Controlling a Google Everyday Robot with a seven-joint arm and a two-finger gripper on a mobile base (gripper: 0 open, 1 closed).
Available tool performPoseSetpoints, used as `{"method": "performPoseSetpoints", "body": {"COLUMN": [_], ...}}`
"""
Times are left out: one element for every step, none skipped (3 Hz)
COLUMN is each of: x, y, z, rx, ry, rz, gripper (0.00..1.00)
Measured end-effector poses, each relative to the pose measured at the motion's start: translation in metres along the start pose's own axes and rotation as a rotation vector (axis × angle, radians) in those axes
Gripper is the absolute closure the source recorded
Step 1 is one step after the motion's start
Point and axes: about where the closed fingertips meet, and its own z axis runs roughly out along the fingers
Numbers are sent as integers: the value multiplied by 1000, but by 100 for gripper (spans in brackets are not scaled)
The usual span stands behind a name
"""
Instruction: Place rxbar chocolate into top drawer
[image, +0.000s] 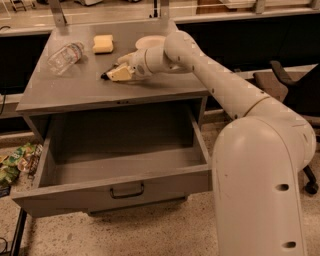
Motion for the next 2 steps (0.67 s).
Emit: {"method": "performPoseSetpoints", "body": {"x": [-9, -17], "y": [7, 49], "z": [-8, -38], "rx": [-44, -203], "ry": [-37, -118], "rz": [-48, -169], "gripper": [100, 100]}}
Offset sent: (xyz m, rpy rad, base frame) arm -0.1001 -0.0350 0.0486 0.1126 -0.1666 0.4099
